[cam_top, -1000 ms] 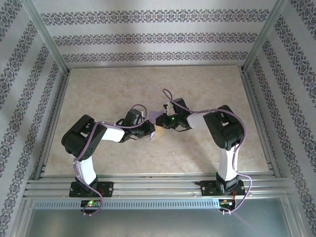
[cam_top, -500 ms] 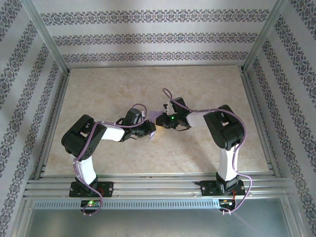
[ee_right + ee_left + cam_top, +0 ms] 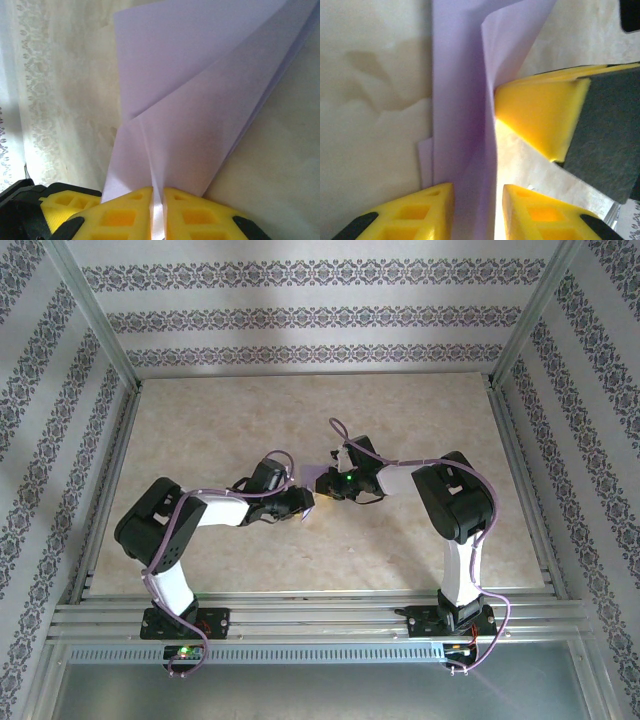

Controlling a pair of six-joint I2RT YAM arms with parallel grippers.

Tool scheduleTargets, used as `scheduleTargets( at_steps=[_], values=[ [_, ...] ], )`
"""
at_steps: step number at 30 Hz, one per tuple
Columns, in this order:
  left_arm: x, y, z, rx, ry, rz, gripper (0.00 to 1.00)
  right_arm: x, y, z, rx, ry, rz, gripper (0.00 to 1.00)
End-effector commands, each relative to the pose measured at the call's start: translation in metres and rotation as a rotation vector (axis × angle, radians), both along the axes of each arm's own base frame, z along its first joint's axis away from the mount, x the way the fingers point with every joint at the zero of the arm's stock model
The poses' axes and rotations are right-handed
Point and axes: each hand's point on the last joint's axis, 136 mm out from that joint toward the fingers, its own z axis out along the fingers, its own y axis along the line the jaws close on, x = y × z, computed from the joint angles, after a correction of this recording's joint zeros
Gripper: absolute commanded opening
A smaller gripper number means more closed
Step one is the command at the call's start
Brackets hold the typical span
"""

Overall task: Fold a paper plane with a square sheet of paper (pick it up from the middle)
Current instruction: Fold the wing for the fifth time at the center of the table.

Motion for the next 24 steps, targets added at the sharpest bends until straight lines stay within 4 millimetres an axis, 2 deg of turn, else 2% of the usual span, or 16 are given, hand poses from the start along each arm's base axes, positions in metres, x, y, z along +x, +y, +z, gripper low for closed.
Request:
scheduleTargets(
  at_steps=[1, 5, 10, 16, 24],
  values=[
    [-0.021, 0.021, -0.013, 0.082, 0.09, 0.016, 0.32, -0.008, -0.011, -0.036, -0.105, 0.049, -0.006, 0.16],
    [-0.019, 0.024, 0.005, 0.054, 0.091, 0.029, 0.35, -0.009, -0.011, -0.037, -0.113, 0.047, 0.003, 0.16],
    [-0.017, 0.016, 0.026, -0.011, 0.097, 0.014, 0.38, -0.011, -0.009, -0.038, -0.124, 0.043, 0.013, 0.16],
    [-0.018, 0.01, 0.026, -0.009, 0.13, -0.022, 0.34, -0.012, -0.008, -0.039, -0.13, 0.043, 0.019, 0.17],
    [-0.024, 0.009, 0.014, 0.014, 0.163, -0.045, 0.28, -0.012, -0.007, -0.038, -0.129, 0.039, 0.021, 0.17]
  ],
)
